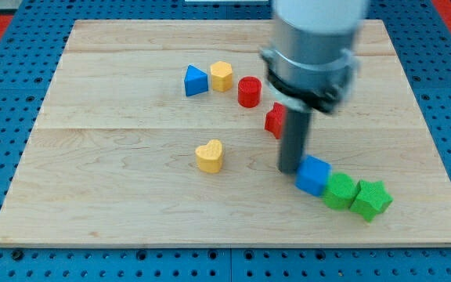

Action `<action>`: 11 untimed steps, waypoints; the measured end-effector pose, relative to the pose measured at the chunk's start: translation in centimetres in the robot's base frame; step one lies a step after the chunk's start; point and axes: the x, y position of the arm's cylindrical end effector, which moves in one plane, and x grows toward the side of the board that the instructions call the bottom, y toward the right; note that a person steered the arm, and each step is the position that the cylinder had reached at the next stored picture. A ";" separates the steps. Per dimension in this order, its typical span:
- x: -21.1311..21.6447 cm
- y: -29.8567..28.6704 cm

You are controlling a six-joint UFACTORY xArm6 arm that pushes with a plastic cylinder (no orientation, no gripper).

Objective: Place green star above the green circle

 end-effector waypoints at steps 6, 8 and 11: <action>-4.7 13.3; 6.8 19.7; 0.1 20.0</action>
